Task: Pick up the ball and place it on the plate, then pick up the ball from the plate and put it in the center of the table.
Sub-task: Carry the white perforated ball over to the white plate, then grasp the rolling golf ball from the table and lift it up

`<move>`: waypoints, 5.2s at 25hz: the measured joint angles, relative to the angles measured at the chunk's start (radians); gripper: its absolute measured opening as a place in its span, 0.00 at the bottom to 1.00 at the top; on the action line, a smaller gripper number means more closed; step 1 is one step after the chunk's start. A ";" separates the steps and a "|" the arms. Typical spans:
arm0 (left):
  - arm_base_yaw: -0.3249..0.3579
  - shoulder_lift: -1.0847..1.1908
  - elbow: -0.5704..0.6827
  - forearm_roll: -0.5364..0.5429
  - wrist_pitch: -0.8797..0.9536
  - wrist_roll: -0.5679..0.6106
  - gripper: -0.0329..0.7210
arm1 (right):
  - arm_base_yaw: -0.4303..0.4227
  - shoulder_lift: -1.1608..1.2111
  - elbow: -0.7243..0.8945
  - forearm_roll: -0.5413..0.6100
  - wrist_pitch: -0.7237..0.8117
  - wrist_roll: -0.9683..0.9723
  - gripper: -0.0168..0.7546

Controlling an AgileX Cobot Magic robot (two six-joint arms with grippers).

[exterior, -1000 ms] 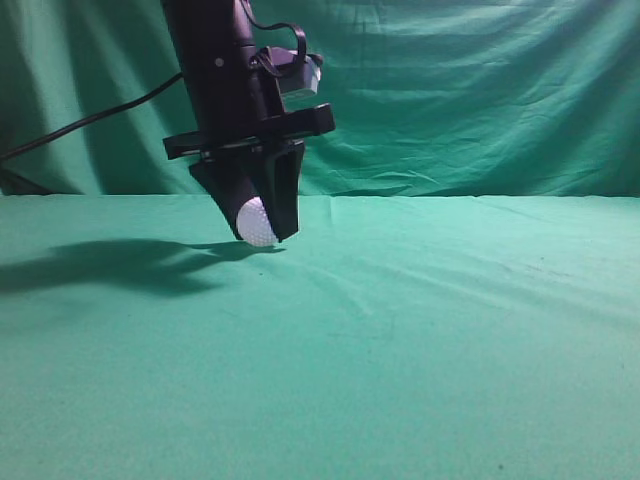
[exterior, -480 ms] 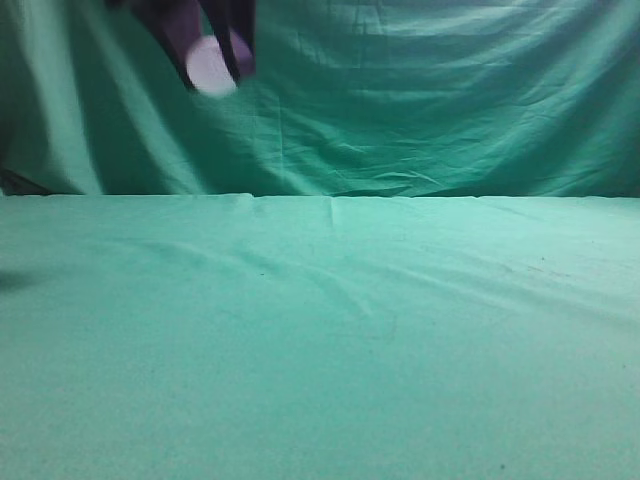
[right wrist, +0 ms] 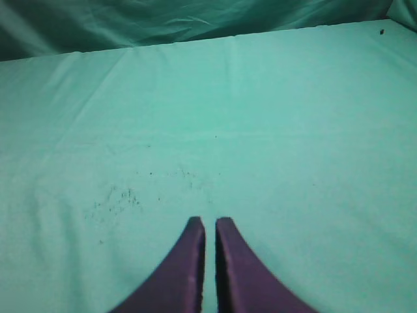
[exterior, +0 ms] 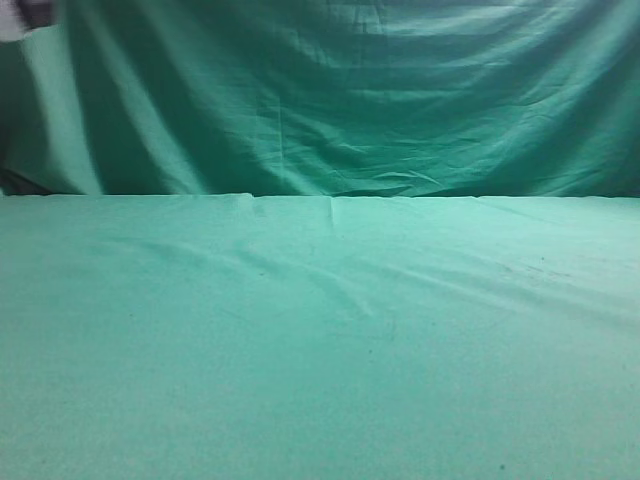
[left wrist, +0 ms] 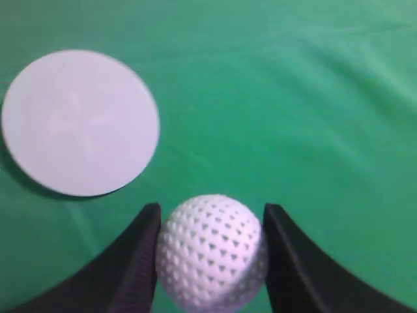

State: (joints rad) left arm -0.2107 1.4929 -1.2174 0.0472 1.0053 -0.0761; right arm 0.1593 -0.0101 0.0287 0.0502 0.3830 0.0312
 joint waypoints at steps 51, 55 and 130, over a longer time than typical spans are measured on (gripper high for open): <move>0.318 0.091 -0.134 -0.686 -0.170 0.575 0.04 | 0.000 0.000 0.000 0.000 0.000 0.000 0.08; 0.232 -0.062 -0.072 -0.659 -0.206 0.588 0.04 | 0.000 0.000 0.000 0.000 0.000 0.002 0.08; 0.064 -1.022 0.730 -0.372 -0.438 0.602 0.04 | 0.659 1.590 -0.972 0.078 0.464 -0.345 0.81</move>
State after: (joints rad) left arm -0.1463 0.4708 -0.4874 -0.3251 0.5678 0.5254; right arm 0.8185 1.5795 -0.9431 0.1286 0.8469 -0.3138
